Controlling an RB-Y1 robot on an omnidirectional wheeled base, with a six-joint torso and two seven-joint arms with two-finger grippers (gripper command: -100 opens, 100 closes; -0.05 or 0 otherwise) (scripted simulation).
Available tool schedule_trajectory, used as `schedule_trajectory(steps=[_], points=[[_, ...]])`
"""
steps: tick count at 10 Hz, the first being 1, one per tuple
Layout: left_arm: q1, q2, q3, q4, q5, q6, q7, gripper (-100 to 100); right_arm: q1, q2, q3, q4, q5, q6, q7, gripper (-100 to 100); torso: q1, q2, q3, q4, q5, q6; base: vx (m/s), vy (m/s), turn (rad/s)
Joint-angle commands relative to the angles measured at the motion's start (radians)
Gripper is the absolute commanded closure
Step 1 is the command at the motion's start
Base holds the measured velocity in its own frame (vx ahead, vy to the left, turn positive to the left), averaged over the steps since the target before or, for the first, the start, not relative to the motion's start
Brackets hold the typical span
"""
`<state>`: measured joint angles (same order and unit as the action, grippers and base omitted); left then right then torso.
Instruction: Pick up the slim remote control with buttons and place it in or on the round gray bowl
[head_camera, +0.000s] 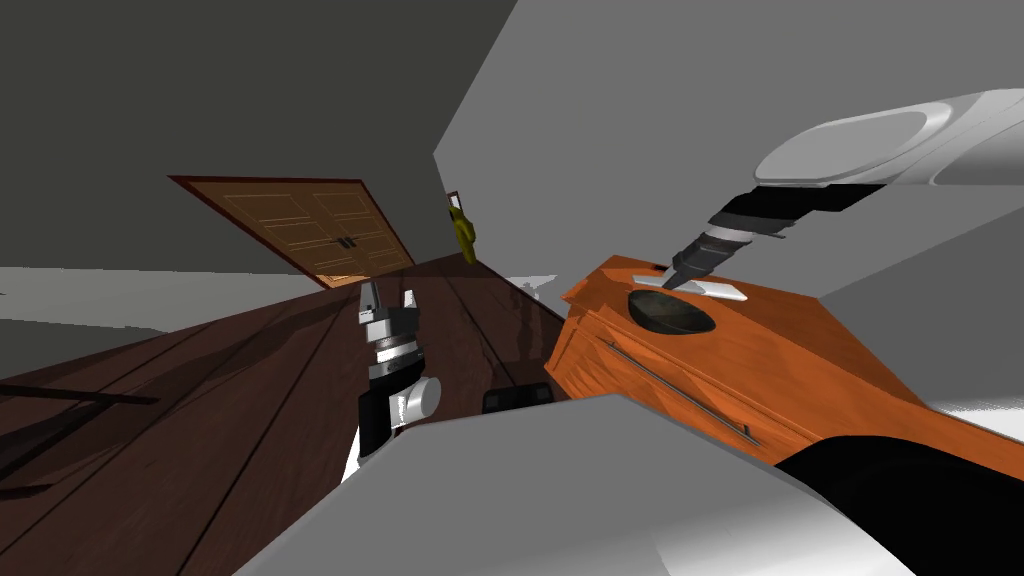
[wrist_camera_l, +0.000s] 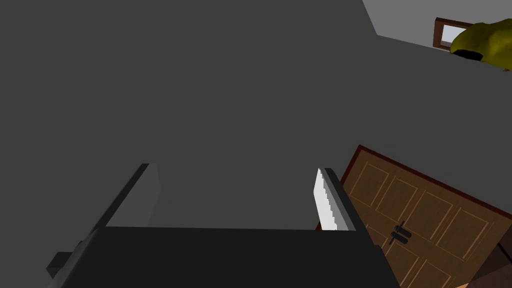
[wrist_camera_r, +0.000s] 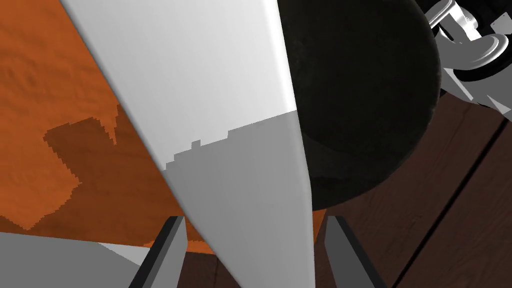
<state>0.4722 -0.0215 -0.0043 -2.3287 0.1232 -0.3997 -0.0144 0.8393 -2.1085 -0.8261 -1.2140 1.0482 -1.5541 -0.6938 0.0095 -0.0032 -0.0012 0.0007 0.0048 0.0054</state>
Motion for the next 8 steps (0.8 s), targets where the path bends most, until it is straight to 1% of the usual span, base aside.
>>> schedule_trajectory(steps=[1,3,4,5,6,8], points=[[0.000,0.000,0.000,0.000,0.000,0.000,0.000,0,0.022,-0.003,0.005,0.010,0.031,-0.046,-0.032,100,0.000,0.000,0.000,0.000,0.000,0.000,0.058,0.078,-0.164],[0.000,0.000,0.000,0.000,0.000,0.000,0.000,0,0.030,-0.007,0.007,0.016,0.040,-0.089,-0.041,100,-0.004,0.002,0.001,0.001,-0.001,0.002,0.036,0.037,-0.075],[0.000,0.000,0.000,0.000,0.000,0.000,0.000,0,0.032,-0.007,0.007,0.017,0.042,-0.102,-0.043,100,-0.005,0.003,0.002,0.001,-0.002,0.001,0.009,0.007,-0.009],[0.000,0.000,0.000,0.000,0.000,0.000,0.000,0,0.035,-0.012,0.007,0.025,0.037,-0.089,-0.036,100,-0.007,0.004,0.002,0.001,-0.002,0.001,0.000,0.000,0.000],[0.000,0.000,0.000,0.000,0.000,0.000,0.000,0,0.035,-0.012,0.008,0.025,0.037,-0.094,-0.037,-100,-0.007,0.004,0.003,0.001,-0.002,0.000,0.000,0.000,0.000],[0.000,0.000,0.000,0.000,0.000,0.000,0.000,0,0.035,-0.012,0.008,0.025,0.037,-0.093,-0.037,-100,-0.008,0.004,0.003,0.001,-0.002,0.000,0.000,0.000,0.000]])
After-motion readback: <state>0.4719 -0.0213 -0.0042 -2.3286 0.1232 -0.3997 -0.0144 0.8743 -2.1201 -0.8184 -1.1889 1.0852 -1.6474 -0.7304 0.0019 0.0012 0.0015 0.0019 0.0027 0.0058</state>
